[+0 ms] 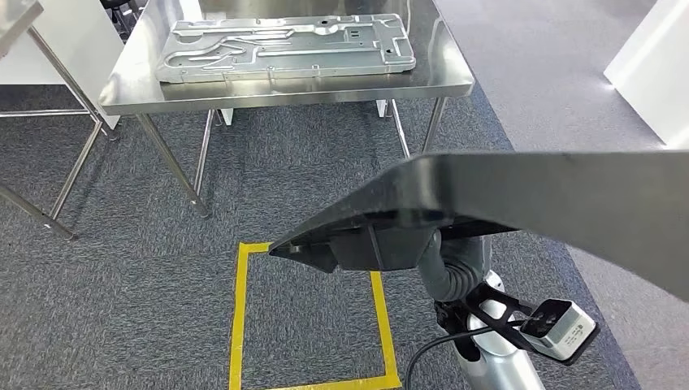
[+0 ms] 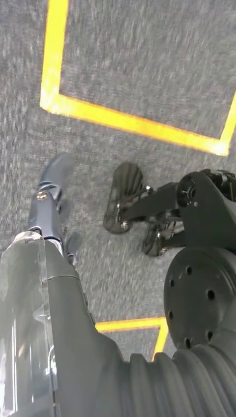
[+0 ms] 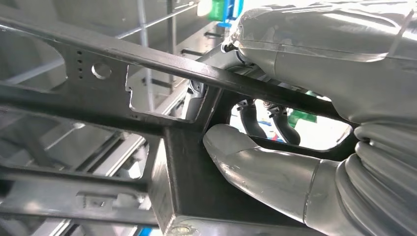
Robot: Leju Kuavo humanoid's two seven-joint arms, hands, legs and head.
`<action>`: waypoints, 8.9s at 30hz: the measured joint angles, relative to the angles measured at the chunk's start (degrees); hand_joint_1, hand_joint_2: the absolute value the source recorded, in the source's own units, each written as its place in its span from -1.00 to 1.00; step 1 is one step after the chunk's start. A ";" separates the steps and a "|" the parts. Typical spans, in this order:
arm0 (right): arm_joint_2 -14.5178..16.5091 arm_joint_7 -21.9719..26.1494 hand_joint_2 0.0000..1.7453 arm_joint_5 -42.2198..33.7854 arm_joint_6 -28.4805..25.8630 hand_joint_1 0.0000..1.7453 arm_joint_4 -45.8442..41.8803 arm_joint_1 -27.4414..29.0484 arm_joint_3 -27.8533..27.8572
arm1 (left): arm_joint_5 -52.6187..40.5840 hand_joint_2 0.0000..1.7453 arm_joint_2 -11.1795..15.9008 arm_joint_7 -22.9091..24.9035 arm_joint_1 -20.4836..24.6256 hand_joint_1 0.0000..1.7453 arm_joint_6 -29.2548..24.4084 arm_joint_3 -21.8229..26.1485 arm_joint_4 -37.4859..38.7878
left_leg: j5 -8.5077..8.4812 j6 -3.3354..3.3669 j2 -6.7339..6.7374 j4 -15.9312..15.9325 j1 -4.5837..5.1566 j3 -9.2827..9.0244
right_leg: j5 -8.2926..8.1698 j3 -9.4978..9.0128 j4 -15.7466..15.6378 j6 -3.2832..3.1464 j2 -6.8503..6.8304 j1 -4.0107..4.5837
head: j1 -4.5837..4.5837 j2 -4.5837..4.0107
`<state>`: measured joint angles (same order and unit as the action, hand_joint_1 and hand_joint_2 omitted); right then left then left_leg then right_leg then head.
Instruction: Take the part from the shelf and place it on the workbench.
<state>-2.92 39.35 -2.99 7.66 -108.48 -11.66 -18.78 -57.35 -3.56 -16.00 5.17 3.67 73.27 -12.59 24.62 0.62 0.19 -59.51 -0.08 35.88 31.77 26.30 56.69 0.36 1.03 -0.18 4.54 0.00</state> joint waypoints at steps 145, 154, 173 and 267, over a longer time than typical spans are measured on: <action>-5.15 -21.68 1.00 51.86 -33.35 1.00 48.96 -43.80 7.25 | -2.47 1.00 -0.21 -2.28 1.82 -1.00 1.14 -0.85 0.00 | 6.76 -1.62 -0.55 -13.90 -0.31 6.07 | -6.03 7.80 1.52 -1.83 -1.16 -0.31 | -0.10 0.00; 2.98 -32.89 1.00 81.61 -28.34 1.00 72.58 -47.41 -6.42 | -1.79 1.00 -0.26 -3.27 2.27 -1.00 2.45 -1.37 0.00 | -1.61 -0.31 -0.52 1.26 -0.10 0.48 | -4.37 6.43 1.50 -0.68 -0.53 0.11 | -0.11 0.00; 13.88 -40.76 -1.00 89.84 -19.68 -1.00 89.70 -43.42 -21.63 | -3.15 1.00 -1.01 -6.28 3.07 -1.00 3.17 -3.31 0.00 | 4.75 -2.40 -0.53 -4.29 -0.81 -0.42 | -7.45 8.81 1.44 -1.77 -1.32 -0.59 | -0.11 0.00; 8.26 -48.20 -1.00 68.56 -13.05 -1.00 94.73 8.71 88.51 | -2.16 -1.00 -2.49 -3.25 -1.19 -1.00 5.84 -0.85 0.02 | 9.83 -2.23 0.34 -12.24 -0.38 3.24 | -4.90 4.52 -0.20 -2.21 -1.72 -0.01 | -0.11 0.00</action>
<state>5.34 -8.85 65.58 -5.39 -13.74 -2.95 69.73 -59.51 -6.05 -19.26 3.99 9.51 72.42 -12.57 34.45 -1.61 0.53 -71.75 -0.46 39.12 26.87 30.82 56.49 -1.85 -0.69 -0.19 4.43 0.00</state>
